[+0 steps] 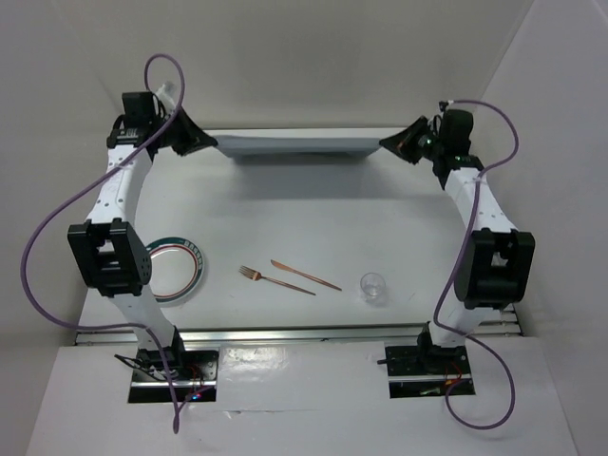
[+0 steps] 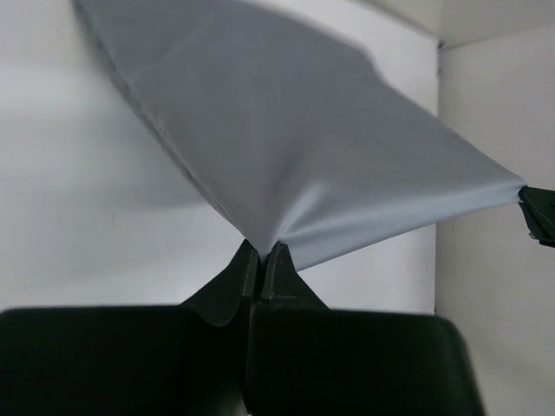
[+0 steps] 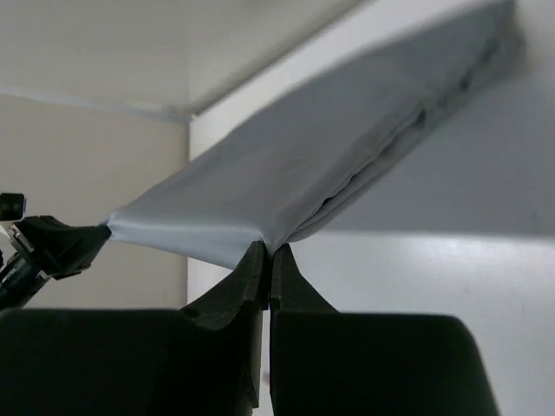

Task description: Set the dinner table for one person

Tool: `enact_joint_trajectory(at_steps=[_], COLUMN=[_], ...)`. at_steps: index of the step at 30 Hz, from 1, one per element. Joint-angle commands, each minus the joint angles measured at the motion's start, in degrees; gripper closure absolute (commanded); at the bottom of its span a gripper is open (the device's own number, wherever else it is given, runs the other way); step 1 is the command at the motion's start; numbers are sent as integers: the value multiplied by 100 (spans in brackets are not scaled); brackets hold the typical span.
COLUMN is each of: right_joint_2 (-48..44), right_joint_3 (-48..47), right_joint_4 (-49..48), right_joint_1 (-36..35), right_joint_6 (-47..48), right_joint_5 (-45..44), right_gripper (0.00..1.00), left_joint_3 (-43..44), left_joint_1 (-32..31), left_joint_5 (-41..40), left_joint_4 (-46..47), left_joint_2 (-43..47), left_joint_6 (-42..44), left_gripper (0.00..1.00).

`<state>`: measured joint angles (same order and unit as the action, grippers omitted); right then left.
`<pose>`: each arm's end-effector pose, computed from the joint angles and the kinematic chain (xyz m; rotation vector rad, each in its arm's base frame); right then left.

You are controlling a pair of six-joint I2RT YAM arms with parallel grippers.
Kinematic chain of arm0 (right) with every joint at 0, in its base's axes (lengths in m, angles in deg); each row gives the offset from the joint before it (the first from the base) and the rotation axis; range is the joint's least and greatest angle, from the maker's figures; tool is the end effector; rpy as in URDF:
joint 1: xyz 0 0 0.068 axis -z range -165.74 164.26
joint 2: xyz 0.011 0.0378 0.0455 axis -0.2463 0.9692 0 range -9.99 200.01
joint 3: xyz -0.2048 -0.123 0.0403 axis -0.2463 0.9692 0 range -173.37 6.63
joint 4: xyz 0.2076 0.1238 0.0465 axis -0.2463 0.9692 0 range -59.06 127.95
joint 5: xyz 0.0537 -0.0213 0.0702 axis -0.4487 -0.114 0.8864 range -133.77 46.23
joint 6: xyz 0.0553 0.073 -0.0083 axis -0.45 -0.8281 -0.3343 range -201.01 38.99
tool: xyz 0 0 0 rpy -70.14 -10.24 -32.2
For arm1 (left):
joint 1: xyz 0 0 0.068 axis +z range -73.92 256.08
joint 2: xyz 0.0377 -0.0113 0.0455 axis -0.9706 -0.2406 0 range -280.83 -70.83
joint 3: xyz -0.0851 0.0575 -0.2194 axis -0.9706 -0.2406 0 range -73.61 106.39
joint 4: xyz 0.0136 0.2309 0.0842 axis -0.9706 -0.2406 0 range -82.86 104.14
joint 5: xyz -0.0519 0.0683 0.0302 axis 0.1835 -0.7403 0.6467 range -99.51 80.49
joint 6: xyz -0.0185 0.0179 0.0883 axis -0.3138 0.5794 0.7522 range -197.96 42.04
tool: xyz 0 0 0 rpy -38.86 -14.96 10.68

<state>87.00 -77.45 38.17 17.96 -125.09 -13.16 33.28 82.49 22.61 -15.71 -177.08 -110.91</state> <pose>0.4225 0.0150 0.3016 0.4515 1.9447 0.9763 0.4408 0.0053 0.3288 -0.3697 2.0758 -0.8626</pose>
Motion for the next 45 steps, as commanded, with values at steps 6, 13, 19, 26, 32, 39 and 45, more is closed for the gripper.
enact_joint_trajectory(at_steps=[6, 13, 19, 26, 32, 39, 45], right_joint_2=[-1453, -2228, -1509, -533, -23, 416, 698], right_joint_3=[2780, 2890, 2125, 1956, 1956, 2009, 2193], right_joint_4=[252, 1342, 1562, 1818, 1765, 1580, 1344], right_joint_1=[113, 113, -404, -598, -651, -704, -809], right_joint_6=[496, 901, 1076, 1024, 909, 796, 742], right_joint_5=[-212, -1126, -1451, -1751, -1672, -1620, -1567], right_gripper=[36, 27, 39, 57, 26, 24, 27], left_joint_3=[-3178, -3352, -3114, -3526, -3404, -3289, -3237], left_joint_1=[281, 281, -210, -474, -737, -844, -844], left_joint_5=[-584, -1516, -1662, -2446, -2631, -2852, -2852], left_joint_4=[-117, -680, -628, -680, -628, -566, -513], left_joint_2=[1475, 2083, 1453, 1257, 510, 45, -219], left_joint_6=[377, 684, 685, 193, 87, -80, -185], left_gripper=[14, 0, 25, 39, 21, 21, 28])
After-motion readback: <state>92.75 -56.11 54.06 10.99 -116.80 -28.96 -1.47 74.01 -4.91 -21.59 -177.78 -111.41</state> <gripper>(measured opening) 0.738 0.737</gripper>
